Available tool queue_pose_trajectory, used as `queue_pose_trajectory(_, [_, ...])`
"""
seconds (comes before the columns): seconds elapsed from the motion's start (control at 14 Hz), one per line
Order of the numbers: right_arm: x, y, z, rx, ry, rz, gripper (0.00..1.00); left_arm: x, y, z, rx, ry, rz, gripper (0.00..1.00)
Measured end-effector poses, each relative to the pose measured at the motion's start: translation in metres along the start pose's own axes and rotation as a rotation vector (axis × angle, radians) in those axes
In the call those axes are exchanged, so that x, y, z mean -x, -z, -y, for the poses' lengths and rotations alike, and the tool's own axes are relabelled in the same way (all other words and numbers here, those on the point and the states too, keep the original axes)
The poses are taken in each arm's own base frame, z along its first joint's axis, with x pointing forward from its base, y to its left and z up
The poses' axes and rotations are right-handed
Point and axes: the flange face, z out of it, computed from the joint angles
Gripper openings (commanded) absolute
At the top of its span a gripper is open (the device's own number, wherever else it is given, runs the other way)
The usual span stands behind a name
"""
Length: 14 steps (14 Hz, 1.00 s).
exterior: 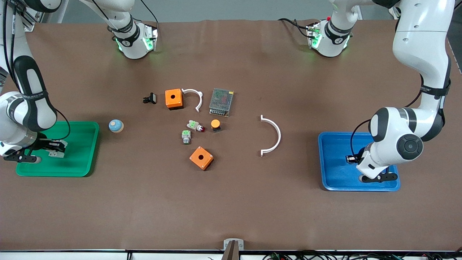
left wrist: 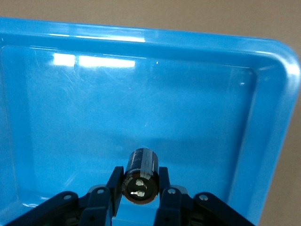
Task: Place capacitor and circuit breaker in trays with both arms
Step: 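Carry the breaker to the green tray while the left gripper carries the capacitor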
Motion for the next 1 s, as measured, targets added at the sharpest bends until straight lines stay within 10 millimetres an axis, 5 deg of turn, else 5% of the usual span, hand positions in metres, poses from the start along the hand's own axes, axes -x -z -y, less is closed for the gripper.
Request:
queue_pose_trajectory(0.21, [0.002, -0.004, -0.003, 0.000, -0.004, 0.003, 1.00, -0.002, -0.012, 0.015, 0.003, 0.007, 0.014, 0.15])
queue_pose_trajectory(0.64, [-0.004, 0.003, -0.005, 0.002, 0.005, -0.014, 1.00, -0.002, -0.023, 0.014, 0.005, 0.006, 0.026, 0.18])
queue_pose_trajectory(0.93, [-0.036, 0.049, 0.012, -0.029, 0.051, 0.015, 1.00, -0.003, -0.029, 0.013, 0.007, 0.005, 0.020, 0.21])
queue_pose_trajectory(1.0, [-0.046, 0.069, 0.022, -0.039, 0.069, 0.030, 1.00, -0.003, -0.031, 0.013, 0.008, 0.005, 0.021, 0.37])
